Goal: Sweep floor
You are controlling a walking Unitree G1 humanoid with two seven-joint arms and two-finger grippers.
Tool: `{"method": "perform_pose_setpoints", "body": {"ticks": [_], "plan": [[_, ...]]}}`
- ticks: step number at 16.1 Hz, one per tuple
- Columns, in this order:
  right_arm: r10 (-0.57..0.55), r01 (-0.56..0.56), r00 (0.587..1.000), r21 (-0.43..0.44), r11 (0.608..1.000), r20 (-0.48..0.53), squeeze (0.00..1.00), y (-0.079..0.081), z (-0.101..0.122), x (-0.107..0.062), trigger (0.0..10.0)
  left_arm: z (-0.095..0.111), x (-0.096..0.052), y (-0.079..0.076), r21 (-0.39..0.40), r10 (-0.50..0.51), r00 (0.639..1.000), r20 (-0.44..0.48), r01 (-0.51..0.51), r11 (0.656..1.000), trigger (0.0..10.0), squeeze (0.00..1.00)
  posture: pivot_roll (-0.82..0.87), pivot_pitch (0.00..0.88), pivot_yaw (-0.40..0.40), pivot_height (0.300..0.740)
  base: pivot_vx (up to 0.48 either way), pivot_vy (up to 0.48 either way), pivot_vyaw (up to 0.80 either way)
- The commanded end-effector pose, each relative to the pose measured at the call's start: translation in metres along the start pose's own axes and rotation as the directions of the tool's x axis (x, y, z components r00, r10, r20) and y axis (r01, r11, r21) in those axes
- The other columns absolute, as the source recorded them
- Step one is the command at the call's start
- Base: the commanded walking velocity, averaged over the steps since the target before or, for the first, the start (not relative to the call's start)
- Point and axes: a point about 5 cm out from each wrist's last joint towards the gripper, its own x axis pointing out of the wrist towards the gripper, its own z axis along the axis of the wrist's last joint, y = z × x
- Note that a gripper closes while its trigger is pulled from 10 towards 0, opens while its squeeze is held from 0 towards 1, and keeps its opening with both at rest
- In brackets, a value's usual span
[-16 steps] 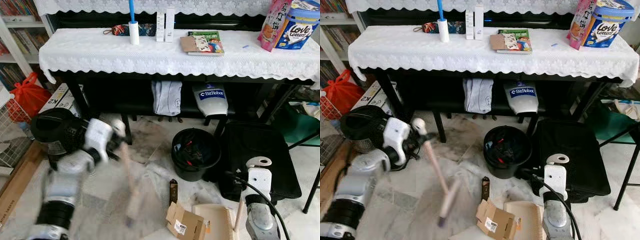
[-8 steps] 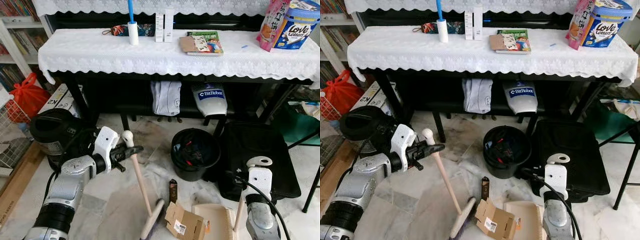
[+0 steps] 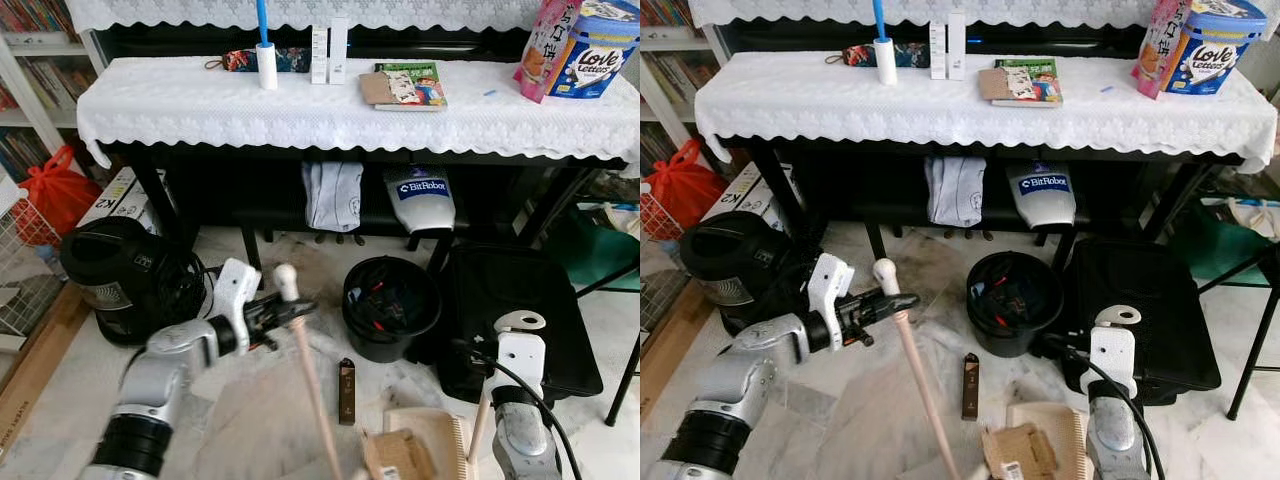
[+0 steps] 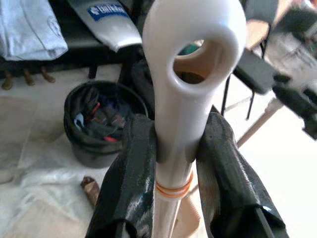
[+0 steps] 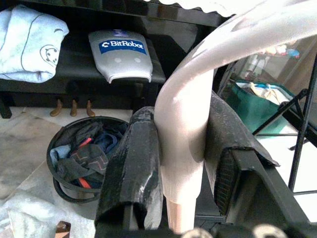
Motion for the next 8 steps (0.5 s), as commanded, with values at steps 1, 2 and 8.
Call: {"method": "perform_pose_setpoints", "body": {"ticks": [1,2,8], "plan": [[0.012,-0.012,0.998,0.011,1.000,-0.062,0.00,0.004,-0.009,-0.004,10.0,0.006,0.003,-0.004,-0.006,0.017,0.999,0.051,-0.017,1.000,10.0,0.00,-0.03,0.057,0.040,0.740,0.000,0.000,0.00],[0.012,-0.011,0.998,0.013,1.000,-0.057,0.00,0.005,-0.008,-0.003,10.0,0.004,0.006,-0.008,-0.022,0.020,0.998,0.051,-0.019,1.000,10.0,0.00,-0.03,0.059,0.042,0.740,0.000,0.000,0.00],[-0.001,-0.001,0.999,0.047,0.999,0.043,0.00,0.008,0.017,0.015,10.0,0.005,0.019,-0.031,-0.070,-0.056,0.996,0.070,0.061,0.996,10.0,0.00,-0.03,0.058,0.051,0.740,0.000,0.000,0.00]]}}
